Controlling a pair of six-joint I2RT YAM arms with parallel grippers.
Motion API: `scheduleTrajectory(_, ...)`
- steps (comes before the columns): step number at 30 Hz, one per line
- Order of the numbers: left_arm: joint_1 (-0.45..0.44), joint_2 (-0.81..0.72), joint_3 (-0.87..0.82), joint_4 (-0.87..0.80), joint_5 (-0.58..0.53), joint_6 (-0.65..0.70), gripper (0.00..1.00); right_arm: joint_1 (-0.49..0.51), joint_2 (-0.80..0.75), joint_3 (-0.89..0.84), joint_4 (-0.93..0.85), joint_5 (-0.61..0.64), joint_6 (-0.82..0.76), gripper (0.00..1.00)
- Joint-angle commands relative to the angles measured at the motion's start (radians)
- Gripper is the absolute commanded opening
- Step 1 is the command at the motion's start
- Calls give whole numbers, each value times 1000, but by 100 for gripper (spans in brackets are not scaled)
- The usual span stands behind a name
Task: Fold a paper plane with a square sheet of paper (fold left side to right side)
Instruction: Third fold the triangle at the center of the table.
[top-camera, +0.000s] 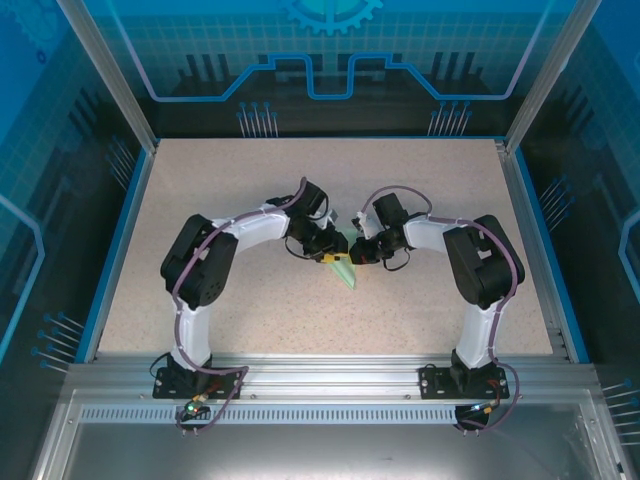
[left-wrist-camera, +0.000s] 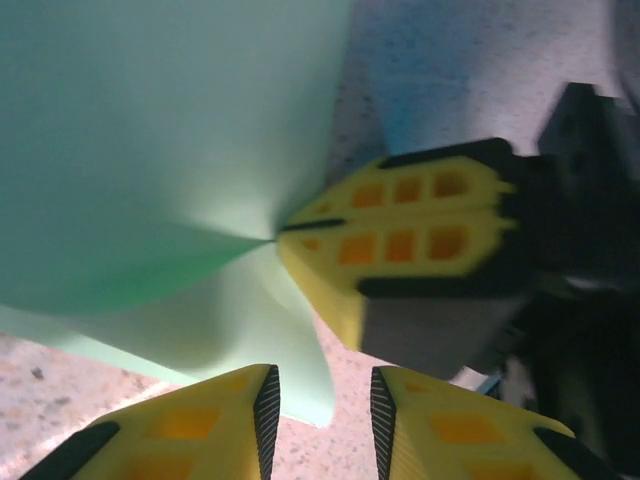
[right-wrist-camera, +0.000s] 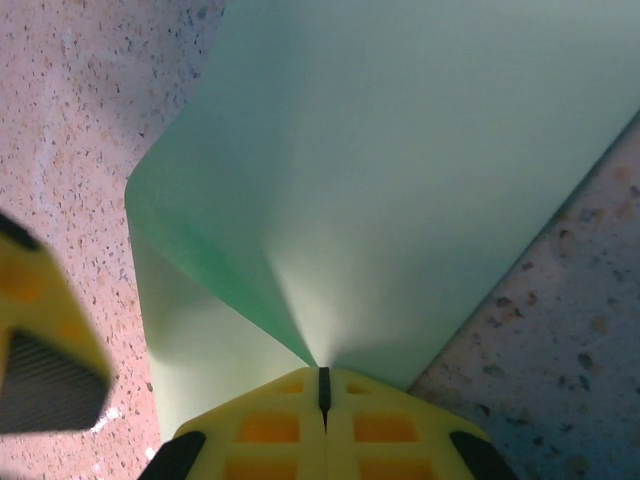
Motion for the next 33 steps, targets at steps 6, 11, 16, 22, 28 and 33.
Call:
scheduleTrajectory(6,-5,44,16,-14,-46,-12,33,10,64,-10,-57,59,-20,0)
scheduleTrajectory(11,-7,41,-16,-10,-56,-11,33,10,67,-8,-61,62,-21,0)
scheduleTrajectory(16,-5,46,-30,-9,-67,-9,33,12,69,-4,-63,64,-21,0)
scheduleTrajectory(22,-8,68,-49,1,-78,-10,33,13,65,-3,-65,64,-21,0)
scheduleTrajectory(28,-11,83,-75,6,-97,-14,33,10,38,16,-69,35,-12,0)
scheduleTrajectory(33,-13,94,-90,9,-113,-18,32,-4,-15,32,-71,-9,15,7)
